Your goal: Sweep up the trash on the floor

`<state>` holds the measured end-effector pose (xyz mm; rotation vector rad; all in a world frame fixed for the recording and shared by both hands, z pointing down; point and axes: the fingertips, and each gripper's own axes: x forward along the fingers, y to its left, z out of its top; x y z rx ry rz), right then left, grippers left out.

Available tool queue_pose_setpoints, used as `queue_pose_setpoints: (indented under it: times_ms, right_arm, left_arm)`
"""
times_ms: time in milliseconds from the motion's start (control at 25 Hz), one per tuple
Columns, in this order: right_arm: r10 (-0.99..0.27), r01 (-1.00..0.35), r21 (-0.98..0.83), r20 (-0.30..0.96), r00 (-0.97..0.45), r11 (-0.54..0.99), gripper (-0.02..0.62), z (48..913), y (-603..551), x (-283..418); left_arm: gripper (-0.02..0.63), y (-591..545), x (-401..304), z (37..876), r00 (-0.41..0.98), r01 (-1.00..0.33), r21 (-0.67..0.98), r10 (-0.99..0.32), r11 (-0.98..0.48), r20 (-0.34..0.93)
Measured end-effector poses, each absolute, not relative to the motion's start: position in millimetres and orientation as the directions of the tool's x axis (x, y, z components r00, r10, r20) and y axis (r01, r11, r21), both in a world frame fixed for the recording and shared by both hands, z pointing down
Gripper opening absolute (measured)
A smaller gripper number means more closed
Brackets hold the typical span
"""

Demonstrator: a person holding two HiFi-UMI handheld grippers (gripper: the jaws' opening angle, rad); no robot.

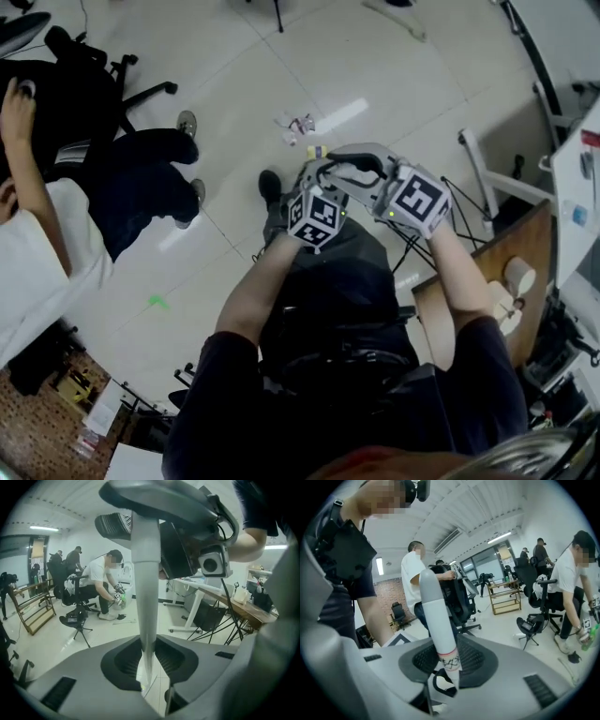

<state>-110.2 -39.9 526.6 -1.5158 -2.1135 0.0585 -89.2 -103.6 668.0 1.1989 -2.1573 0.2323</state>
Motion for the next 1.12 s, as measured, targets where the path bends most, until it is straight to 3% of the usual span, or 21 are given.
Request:
queue_pose_setpoints:
  times_ms: [640, 1120]
  right_arm:
    - [0.9, 0.87, -0.317, 0.348, -0.263, 0.377, 0.121, 537.6, 21.6, -198.8]
    - [0.893, 0.883, -0.303, 0.388, -0.229, 0.358, 0.121, 536.7, 51.9, -211.4]
  left_arm:
    - [0.084, -45.4, -185.2, 680.0, -0.464, -0.789, 0.035, -0.631, 0.614, 0.622]
    - [0.084, -21.3, -193.1, 678.4, -0.373, -0.799, 0.164, -0.691, 0.578, 0.619]
